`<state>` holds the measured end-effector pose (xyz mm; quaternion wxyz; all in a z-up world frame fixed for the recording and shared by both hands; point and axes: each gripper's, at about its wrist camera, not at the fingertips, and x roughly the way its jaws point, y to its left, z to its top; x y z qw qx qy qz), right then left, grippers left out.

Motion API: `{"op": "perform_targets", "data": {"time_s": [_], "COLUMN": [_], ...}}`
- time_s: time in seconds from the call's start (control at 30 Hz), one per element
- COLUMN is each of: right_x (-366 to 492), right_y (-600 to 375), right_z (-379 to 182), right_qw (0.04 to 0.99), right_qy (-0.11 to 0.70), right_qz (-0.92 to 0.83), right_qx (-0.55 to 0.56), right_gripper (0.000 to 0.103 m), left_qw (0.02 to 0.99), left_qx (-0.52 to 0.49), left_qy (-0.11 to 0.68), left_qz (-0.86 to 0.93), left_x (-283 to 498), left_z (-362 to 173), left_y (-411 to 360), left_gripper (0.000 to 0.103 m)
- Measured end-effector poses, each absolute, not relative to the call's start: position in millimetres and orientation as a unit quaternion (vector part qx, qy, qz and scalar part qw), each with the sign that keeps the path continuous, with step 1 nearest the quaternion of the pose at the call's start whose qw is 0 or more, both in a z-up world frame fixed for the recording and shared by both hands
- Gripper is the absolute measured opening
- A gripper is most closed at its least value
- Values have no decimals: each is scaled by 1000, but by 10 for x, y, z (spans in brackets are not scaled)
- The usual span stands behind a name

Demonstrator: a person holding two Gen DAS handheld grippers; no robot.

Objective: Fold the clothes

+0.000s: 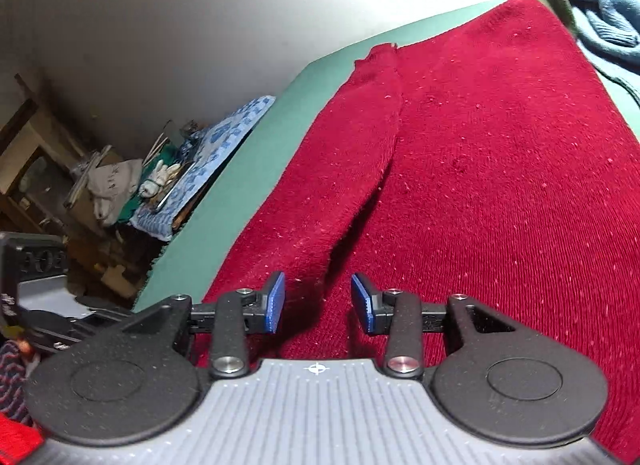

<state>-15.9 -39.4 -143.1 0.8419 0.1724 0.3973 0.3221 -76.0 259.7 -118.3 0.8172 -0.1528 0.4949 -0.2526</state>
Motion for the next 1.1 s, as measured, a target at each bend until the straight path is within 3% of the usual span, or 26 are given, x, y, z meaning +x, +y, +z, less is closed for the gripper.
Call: {"op": "perform_targets", "data": {"time_s": [0.03, 0.1, 0.23, 0.27, 0.33, 0.37, 0.4, 0.53, 0.87, 1.0, 1.1], "right_x": [-174, -201, -220, -215, -219, -225, -232, -271, -261, -177, -82], "right_y": [-387, -383, -368, -358, -337, -331, -325, -301, -266, -407, -332], "right_z": [-1432, -1436, -1482, -1499, -1518, -1517, -1516, -1473, -1487, -1406, -1426], "right_qw": [845, 850, 855, 854, 855, 857, 858, 863, 864, 864, 863], "right_qy": [394, 387, 381, 382, 383, 381, 379, 367, 374, 350, 357], "right_qz": [316, 307, 294, 292, 287, 286, 286, 290, 286, 279, 279], "right_qx": [175, 183, 196, 199, 198, 196, 195, 191, 177, 230, 223], "right_gripper": [41, 41, 41, 40, 39, 38, 35, 28, 29, 37, 36], "left_qw": [821, 824, 817, 813, 805, 803, 801, 827, 812, 814, 809], "left_qx": [-150, -149, -176, -191, -218, -223, -227, -218, -196, -207, -219], "left_qy": [489, 481, 480, 480, 480, 481, 482, 452, 487, 477, 477], "left_qz": [-255, -261, -266, -269, -273, -273, -273, -255, -254, -261, -266], "left_x": [-750, -713, -568, -537, -479, -474, -470, -548, -470, -437, -340], "left_z": [-1158, -1132, -1217, -1239, -1273, -1273, -1272, -1058, -1254, -1184, -1193], "left_y": [2580, 2563, 2553, 2549, 2538, 2542, 2547, 2672, 2716, 2732, 2716], "left_gripper": [7, 26, 37, 37, 23, 2, 0, 0, 0, 9, 13]}}
